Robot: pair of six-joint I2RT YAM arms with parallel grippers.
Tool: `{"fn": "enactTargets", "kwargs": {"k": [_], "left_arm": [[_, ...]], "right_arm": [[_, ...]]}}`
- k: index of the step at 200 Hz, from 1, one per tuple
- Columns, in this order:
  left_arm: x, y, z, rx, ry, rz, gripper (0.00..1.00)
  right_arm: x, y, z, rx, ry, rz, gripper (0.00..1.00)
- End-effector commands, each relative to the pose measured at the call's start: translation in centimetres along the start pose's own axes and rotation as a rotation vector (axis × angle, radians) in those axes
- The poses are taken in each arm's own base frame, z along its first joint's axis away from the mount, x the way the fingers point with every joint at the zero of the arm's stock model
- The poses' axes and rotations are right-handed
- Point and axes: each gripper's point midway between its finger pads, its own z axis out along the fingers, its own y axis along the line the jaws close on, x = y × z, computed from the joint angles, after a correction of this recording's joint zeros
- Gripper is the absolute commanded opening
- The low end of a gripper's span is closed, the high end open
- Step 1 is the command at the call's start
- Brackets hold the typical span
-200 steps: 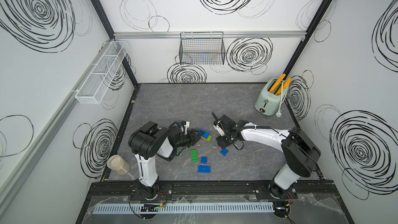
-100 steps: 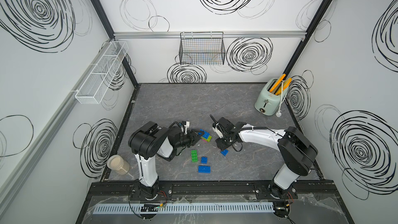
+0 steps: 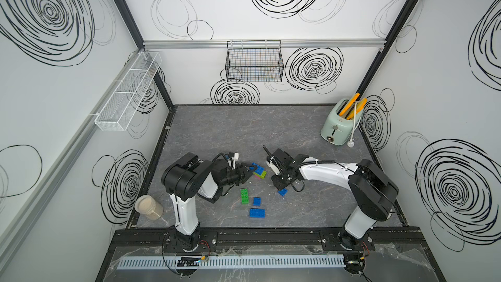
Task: Assemble a heart with lego
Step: Pick up the lego brick from the center of the board.
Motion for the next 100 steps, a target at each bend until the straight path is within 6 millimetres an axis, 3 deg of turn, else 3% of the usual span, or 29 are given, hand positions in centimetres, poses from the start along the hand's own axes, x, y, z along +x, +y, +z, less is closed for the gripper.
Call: {"fn": "enactTargets", "kwargs": {"k": [1, 34, 100], "left_arm": [[-0.2, -1.2, -0.1, 0.052, -0.002, 0.038, 0.34], [-0.1, -1.3, 0.0, 0.055, 0.006, 0.045, 0.34], [0.2, -1.6, 0.2, 0.067, 0.022, 0.072, 0.33]], "right_arm": [[0.5, 0.1, 0.7, 0.005, 0.02, -0.008, 0.32], [-0.8, 0.9, -0.3, -0.031, -0.033, -0.072, 0.23], [-4.2, 2.7, -4.3, -0.153, -0.14, -0.214, 0.2]]}}
